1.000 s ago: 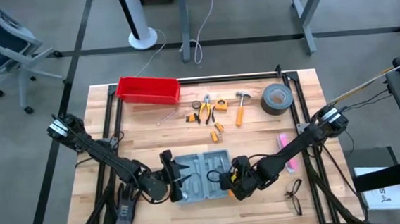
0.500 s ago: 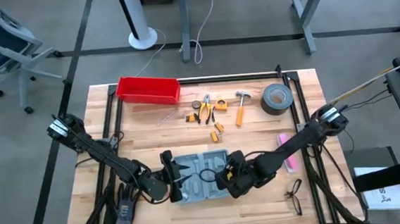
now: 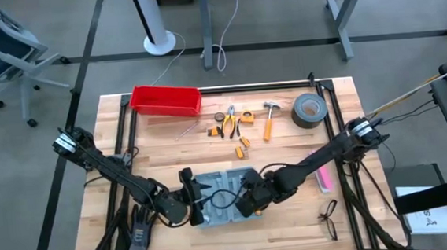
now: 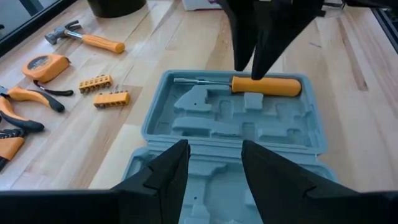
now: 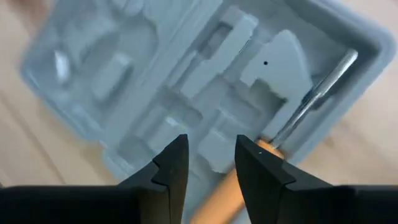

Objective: Prefit tool cases
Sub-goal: Put the screwdriver bit holder handle into the gray toolbox

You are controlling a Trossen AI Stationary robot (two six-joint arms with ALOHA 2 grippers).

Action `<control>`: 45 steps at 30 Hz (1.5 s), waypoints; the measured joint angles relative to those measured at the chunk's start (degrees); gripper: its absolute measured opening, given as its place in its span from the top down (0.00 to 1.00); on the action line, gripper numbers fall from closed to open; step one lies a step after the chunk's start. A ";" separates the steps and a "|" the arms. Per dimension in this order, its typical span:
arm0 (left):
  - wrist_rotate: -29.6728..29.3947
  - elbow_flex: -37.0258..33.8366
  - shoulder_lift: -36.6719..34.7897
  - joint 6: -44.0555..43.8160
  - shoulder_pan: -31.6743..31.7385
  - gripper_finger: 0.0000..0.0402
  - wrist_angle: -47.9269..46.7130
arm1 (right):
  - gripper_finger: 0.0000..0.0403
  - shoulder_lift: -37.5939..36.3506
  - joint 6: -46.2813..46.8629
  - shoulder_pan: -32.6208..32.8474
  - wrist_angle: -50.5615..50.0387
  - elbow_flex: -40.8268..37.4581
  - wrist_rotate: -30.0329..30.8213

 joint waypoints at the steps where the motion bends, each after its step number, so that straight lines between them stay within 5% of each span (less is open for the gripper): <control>1: 0.01 0.00 0.00 0.03 0.00 0.61 0.01 | 0.74 -0.01 -3.65 -0.43 -0.81 0.00 -0.64; 9: 1.72 -0.02 -0.02 1.67 0.00 0.61 -1.60 | 0.75 -0.24 -32.31 -2.72 -1.86 -0.02 -7.56; 16: 4.63 -0.02 -0.02 0.19 0.00 0.61 -1.98 | 0.71 -0.25 -49.76 -2.99 -5.58 -0.04 -7.86; 27: 4.69 -0.02 -0.02 -2.02 0.02 0.61 -2.19 | 0.53 0.94 -51.77 -4.34 -5.43 -0.38 -10.15; 45: 6.27 -0.02 -0.04 -3.59 0.02 0.61 -2.29 | 0.54 5.55 -55.97 -7.54 -4.17 -1.68 -14.04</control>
